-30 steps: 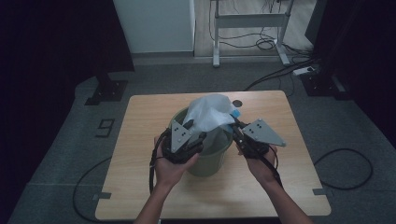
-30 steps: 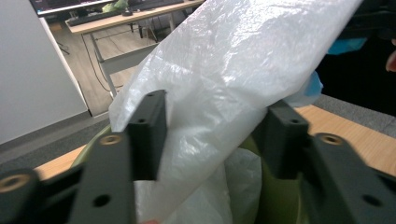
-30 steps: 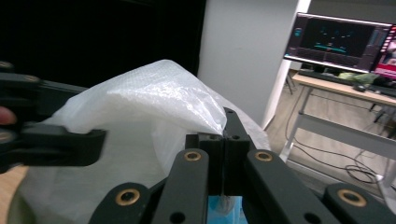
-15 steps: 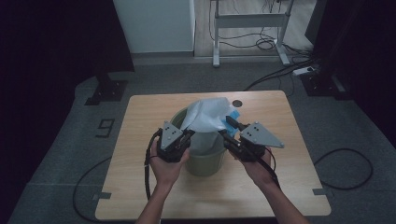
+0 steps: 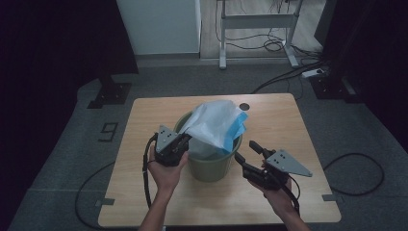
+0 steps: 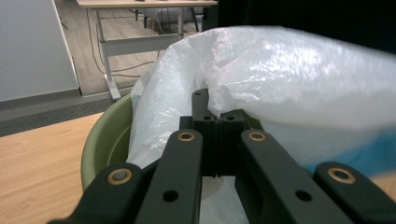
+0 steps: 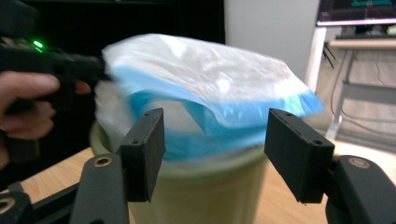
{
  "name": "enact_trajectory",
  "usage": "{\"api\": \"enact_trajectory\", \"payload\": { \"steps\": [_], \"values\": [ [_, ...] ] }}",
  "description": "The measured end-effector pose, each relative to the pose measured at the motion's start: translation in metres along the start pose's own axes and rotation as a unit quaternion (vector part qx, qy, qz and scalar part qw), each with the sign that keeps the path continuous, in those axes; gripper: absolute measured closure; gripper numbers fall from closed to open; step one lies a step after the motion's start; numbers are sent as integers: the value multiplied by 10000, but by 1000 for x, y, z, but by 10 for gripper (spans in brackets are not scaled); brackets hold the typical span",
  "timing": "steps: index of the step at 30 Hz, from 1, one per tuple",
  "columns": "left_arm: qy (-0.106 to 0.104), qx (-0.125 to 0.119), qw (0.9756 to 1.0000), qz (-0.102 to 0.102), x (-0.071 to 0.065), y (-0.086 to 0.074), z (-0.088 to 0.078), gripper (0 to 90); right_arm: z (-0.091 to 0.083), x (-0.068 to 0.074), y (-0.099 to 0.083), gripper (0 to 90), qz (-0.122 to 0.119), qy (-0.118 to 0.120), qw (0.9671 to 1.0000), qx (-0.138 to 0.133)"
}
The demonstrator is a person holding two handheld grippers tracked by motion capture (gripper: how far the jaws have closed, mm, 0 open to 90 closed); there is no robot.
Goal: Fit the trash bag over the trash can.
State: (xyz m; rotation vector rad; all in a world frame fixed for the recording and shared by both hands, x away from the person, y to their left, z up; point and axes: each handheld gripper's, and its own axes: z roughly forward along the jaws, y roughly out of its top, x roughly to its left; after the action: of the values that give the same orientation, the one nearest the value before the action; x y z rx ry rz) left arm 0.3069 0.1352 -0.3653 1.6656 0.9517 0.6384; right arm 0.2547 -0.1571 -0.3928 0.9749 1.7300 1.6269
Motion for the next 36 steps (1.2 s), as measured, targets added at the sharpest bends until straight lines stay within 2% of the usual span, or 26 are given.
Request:
{"api": "enact_trajectory", "payload": {
  "steps": [2,6,9,18,24,26,32,36],
  "values": [
    [-17,1,10000,-16,0,0,0,893,-1,-8,-5,376,136,-79,9998,73],
    [-73,-37,9999,-99,2,-1,-1,893,1,-20,-12,374,249,-223,9993,162],
    [-83,-34,9999,-117,2,-2,-1,893,2,-23,-14,370,314,-239,9990,198],
    [-117,-37,9998,-148,2,-2,-1,893,5,-2,-16,380,219,125,9994,228],
    [-109,-41,9998,-155,3,-2,-2,892,8,8,-15,386,322,359,9986,209],
    [-118,-44,9998,-166,3,-1,-1,892,8,14,-14,401,253,442,9985,204],
    [-162,-67,9997,-181,2,0,-2,892,11,19,-9,484,133,437,9988,175],
    [-204,-74,9996,-196,2,2,-3,892,15,17,-8,493,264,377,9988,185]
  ]
}}
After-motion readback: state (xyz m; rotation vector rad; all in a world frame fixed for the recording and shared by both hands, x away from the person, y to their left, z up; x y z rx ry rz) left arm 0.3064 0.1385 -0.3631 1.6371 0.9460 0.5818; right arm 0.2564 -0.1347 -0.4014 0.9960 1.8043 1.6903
